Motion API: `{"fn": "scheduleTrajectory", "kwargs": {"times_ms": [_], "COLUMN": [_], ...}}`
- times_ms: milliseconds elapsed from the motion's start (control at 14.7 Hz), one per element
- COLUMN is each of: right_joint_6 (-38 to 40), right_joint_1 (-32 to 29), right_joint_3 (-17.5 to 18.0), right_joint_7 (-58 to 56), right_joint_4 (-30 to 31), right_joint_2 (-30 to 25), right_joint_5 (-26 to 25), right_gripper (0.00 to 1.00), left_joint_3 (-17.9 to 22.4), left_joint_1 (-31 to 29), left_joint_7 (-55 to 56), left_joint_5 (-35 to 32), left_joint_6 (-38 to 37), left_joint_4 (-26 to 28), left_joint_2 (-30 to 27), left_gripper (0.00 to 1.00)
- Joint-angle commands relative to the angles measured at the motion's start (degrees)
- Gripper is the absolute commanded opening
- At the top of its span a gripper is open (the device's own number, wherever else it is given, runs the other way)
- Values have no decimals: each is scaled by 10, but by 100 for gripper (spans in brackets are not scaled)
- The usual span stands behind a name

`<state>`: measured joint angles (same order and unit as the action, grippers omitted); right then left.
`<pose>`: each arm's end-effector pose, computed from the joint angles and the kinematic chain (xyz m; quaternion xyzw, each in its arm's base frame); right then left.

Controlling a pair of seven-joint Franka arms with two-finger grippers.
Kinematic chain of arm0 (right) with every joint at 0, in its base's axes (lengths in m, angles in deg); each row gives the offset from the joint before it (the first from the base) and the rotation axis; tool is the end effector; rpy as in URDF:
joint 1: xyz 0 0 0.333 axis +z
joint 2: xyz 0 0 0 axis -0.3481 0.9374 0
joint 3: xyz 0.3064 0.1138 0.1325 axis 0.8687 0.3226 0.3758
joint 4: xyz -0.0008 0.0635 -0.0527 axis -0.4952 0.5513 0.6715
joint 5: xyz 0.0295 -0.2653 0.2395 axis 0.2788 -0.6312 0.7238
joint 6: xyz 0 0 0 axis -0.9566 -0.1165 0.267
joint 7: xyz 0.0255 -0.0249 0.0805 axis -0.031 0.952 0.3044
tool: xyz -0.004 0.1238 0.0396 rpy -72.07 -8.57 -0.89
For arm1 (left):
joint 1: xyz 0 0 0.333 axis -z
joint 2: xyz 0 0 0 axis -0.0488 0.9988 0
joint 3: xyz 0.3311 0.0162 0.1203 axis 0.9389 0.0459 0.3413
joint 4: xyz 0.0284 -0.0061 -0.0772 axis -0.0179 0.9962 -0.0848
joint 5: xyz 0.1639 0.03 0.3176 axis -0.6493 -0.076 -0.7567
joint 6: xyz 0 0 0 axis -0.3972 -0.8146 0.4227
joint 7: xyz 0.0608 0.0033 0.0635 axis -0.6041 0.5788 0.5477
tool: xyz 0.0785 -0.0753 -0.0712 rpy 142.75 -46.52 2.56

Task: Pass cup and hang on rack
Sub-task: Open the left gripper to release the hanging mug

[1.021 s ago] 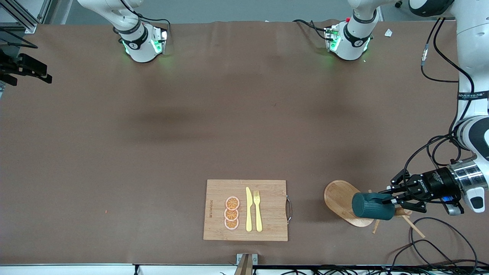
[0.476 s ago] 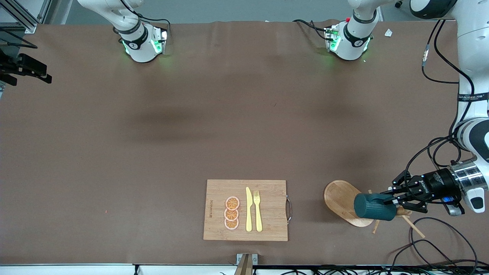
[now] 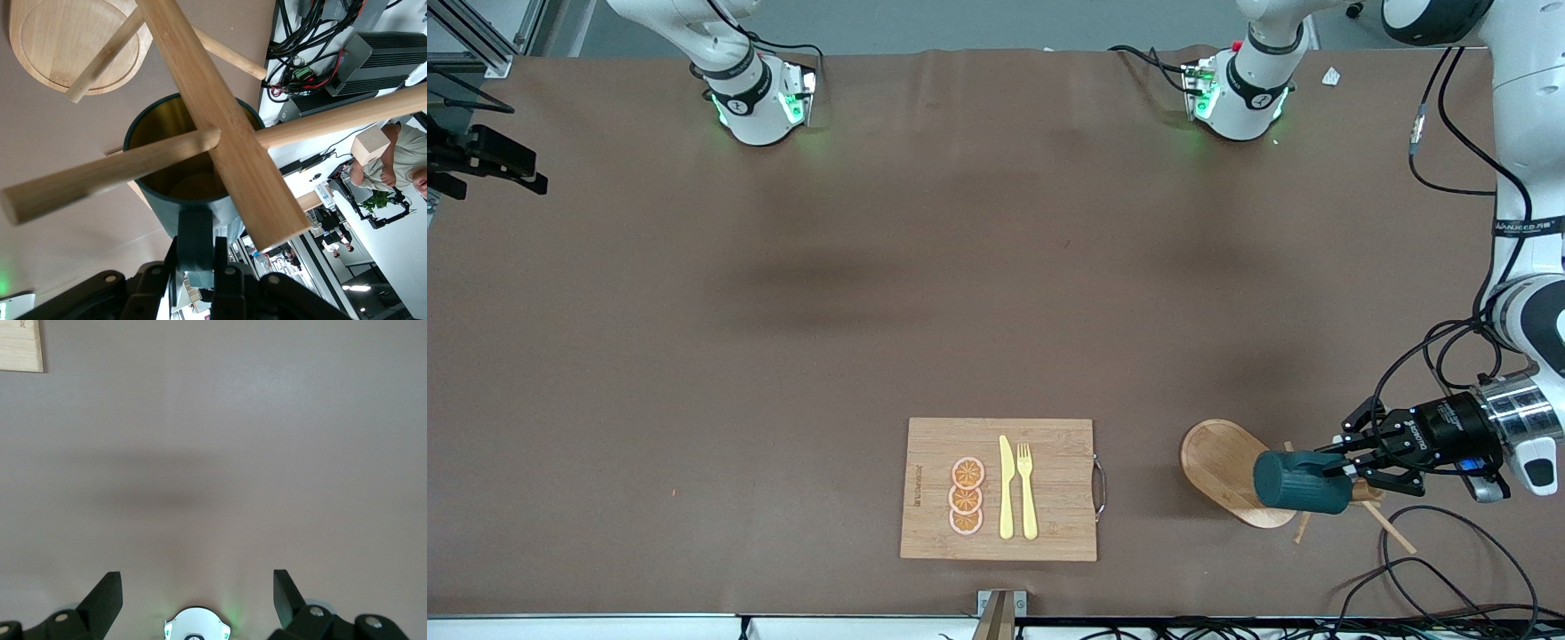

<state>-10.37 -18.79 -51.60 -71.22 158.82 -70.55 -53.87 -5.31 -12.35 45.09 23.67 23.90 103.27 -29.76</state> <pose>0.4765 -0.0310 0.6661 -0.9979 -0.0256 0.0592 0.0078 0.7411 0.0224 0.3974 0.6915 0.5291 -0.1935 0.4522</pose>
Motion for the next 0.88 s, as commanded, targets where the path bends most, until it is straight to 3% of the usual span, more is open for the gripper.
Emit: {"fn": "scheduleTrajectory", "kwargs": {"times_ms": [0, 204, 272, 340, 408, 817], "right_joint_6": [2, 2, 3, 2, 2, 2], "right_joint_1": [3, 3, 3, 4, 4, 3], "right_joint_3": [0, 0, 0, 1, 0, 0], "right_joint_7": [9, 10, 10, 10, 10, 10], "right_joint_4": [3, 3, 3, 3, 3, 3], "right_joint_2": [-7, -7, -7, -7, -7, -7], "right_joint_5": [-5, -3, -3, -2, -2, -2], "right_gripper": [100, 100, 100, 100, 100, 100], "left_joint_3": [-2, -2, -2, -2, -5, -6], "left_joint_1": [-2, -2, -2, -2, -3, 3], "left_joint_7": [-9, -11, -14, -18, -19, -7], "left_joint_5": [15, 15, 15, 14, 14, -20], "left_joint_6": [-3, -3, -3, -4, -4, -32], "left_joint_4": [-11, -11, -11, -11, -11, -8], "left_joint_2": [7, 8, 8, 4, 1, -68], "left_gripper": [12, 38, 54, 85, 100, 100]}}
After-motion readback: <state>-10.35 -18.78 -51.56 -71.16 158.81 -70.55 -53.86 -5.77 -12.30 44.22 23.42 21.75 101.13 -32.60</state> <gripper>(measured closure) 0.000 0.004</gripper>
